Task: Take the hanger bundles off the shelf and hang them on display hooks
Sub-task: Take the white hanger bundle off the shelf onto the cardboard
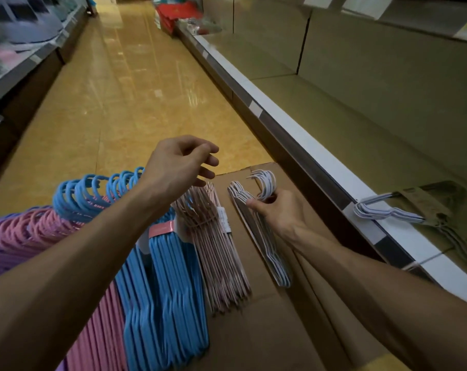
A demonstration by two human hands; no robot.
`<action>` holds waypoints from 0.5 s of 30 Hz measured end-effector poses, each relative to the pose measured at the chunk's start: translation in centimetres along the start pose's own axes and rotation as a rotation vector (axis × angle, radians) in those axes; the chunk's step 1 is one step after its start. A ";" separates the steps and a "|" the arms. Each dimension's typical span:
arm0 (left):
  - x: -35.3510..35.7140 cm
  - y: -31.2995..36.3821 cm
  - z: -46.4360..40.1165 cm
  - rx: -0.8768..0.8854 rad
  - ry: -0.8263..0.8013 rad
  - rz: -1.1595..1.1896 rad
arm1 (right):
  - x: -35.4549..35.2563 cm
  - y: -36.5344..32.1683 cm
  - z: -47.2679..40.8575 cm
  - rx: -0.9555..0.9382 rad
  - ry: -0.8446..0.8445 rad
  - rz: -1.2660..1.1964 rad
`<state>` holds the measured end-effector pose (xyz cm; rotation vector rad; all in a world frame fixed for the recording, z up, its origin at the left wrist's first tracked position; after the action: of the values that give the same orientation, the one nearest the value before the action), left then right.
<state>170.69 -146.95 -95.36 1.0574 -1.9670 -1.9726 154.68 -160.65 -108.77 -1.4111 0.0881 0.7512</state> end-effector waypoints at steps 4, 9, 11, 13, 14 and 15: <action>-0.7 -1.3 -0.3 -0.023 0.029 0.033 | 2.5 0.0 -0.7 0.004 -0.009 0.033; -1.1 -1.9 -0.9 -0.050 0.067 0.071 | 4.5 -2.0 -0.2 -0.108 -0.035 0.097; -0.9 -2.0 -1.0 -0.052 0.065 0.076 | 5.4 -2.4 0.1 -0.122 -0.059 0.096; -0.7 -2.0 -0.9 -0.051 0.055 0.069 | 6.1 -2.5 0.3 -0.137 -0.085 0.093; -0.7 -2.0 -0.8 -0.052 0.052 0.066 | 6.3 -2.5 0.4 -0.145 -0.108 0.102; -0.7 -2.1 -0.8 -0.053 0.050 0.062 | 6.4 -2.6 0.7 -0.153 -0.141 0.113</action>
<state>172.38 -146.94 -96.96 1.0111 -1.8871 -1.9361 160.73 -157.27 -109.52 -1.5032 0.0003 0.9650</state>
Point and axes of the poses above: each hand's wrist, its own z-axis away from the middle knuckle, its own x-axis out of the palm, y = z × x, the point moved 8 cm from there along -z, towards the middle knuckle, and after that the axes turned 5 degrees about x, right-handed, at the moved point
